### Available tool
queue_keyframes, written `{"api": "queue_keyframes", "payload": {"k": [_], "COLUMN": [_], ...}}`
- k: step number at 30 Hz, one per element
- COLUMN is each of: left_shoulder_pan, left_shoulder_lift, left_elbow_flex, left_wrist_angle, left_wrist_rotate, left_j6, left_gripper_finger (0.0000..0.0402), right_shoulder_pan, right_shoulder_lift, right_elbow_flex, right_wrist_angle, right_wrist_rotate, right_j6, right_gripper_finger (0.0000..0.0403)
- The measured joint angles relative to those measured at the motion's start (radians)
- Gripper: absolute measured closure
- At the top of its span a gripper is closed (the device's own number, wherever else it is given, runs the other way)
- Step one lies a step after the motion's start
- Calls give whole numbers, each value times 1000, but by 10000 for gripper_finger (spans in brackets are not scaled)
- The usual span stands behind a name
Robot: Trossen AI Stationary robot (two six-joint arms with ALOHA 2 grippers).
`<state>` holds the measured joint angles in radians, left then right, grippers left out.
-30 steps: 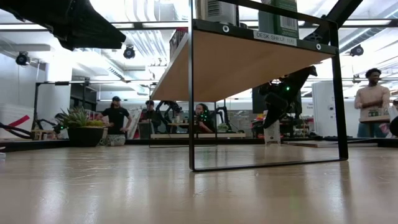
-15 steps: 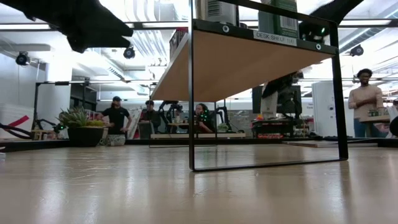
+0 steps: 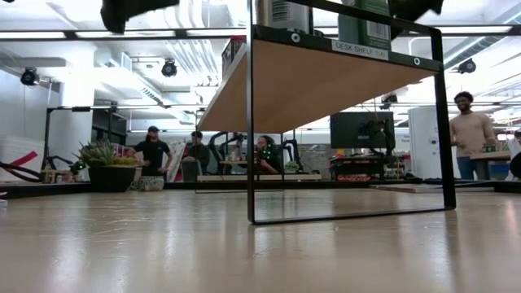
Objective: Shelf spices
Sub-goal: Put the white seasoning bottle on the shelf aligned with the other red seasoning can
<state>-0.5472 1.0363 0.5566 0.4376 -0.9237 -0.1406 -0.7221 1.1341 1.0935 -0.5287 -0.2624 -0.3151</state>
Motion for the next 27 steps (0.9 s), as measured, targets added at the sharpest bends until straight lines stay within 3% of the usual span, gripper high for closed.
{"api": "queue_keyframes", "payload": {"k": [7,16,21,27], "left_shoulder_pan": [41,105,165,185], "left_shoulder_lift": [-95,-225,-258,-245], "left_elbow_flex": [0,11,76,163], "left_wrist_angle": [86,63,64,-27], "left_wrist_rotate": [0,-2,-17,-18], "left_j6": [58,135,273,314], "left_gripper_finger": [198,198,198,198], "right_shoulder_pan": [93,201,260,315], "right_shoulder_lift": [-8,16,78,199], "right_elbow_flex": [152,283,349,477], "right_wrist_angle": [-139,-152,-149,-152], "right_wrist_rotate": [0,1,2,3], "right_j6": [7,13,19,10], "right_gripper_finger": [226,226,226,226]}}
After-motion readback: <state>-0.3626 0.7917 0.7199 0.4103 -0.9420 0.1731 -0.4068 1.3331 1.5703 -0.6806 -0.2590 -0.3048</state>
